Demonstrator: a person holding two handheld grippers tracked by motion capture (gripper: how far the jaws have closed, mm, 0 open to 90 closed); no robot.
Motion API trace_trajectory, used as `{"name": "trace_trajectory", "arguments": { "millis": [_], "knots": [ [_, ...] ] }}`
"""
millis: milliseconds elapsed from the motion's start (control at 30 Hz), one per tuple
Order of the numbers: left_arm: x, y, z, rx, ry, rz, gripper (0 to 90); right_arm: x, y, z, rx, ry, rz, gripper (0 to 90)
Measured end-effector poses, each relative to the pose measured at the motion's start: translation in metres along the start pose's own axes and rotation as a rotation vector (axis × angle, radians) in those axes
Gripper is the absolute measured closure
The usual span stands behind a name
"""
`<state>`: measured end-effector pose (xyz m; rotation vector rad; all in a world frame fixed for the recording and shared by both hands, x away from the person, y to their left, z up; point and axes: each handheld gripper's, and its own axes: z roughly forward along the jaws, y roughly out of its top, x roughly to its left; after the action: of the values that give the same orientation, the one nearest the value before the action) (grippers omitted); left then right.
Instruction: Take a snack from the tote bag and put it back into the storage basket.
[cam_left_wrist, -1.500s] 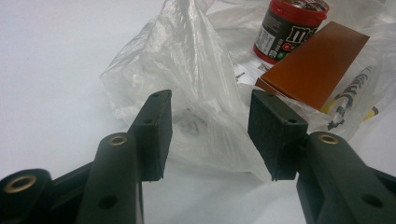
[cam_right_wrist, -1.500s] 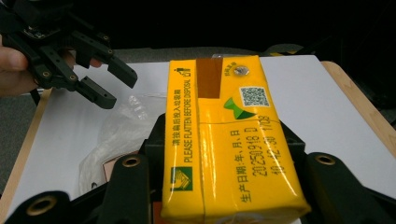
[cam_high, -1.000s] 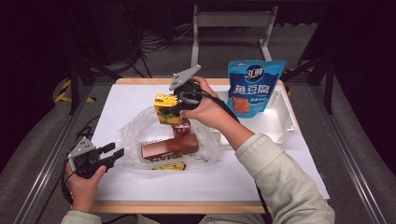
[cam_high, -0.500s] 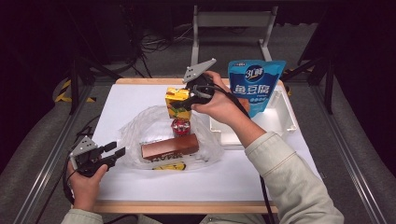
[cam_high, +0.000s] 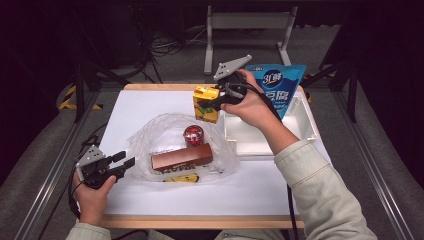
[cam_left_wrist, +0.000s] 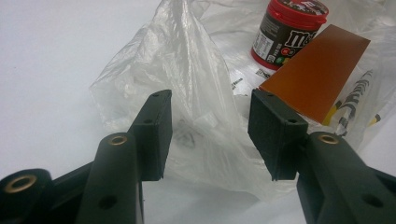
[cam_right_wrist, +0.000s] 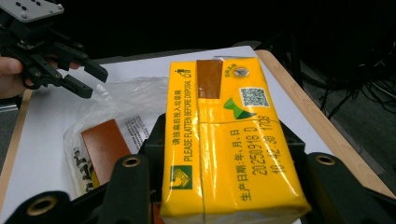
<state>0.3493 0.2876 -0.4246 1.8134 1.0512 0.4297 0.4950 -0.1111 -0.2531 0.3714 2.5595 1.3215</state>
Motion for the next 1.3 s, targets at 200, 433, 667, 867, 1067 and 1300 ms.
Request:
{"name": "trace_trajectory", "arguments": {
  "millis": [200,433,667,867,1067,1300],
  "knots": [
    [0.0,0.0,0.0,0.004,0.004,0.0,50.1,-0.013,-0.009,-0.015,-0.014,-0.038,0.032,53.6],
    [0.0,-0.001,-0.001,0.003,0.006,-0.004,50.1,-0.024,-0.02,-0.024,-0.016,-0.065,0.059,53.6],
    [0.0,-0.001,-0.001,0.002,0.01,-0.009,50.1,-0.035,-0.031,-0.032,-0.004,-0.104,0.086,53.6],
    [0.0,-0.001,0.0,0.003,0.011,-0.008,50.0,-0.043,-0.04,-0.034,0.019,-0.136,0.1,53.6],
    [0.0,-0.001,0.0,0.003,0.01,-0.008,50.0,-0.049,-0.046,-0.038,0.02,-0.16,0.117,53.6],
    [0.0,-0.001,-0.001,0.002,0.011,-0.008,50.1,-0.053,-0.054,-0.037,0.033,-0.17,0.128,53.6]
  ]
}}
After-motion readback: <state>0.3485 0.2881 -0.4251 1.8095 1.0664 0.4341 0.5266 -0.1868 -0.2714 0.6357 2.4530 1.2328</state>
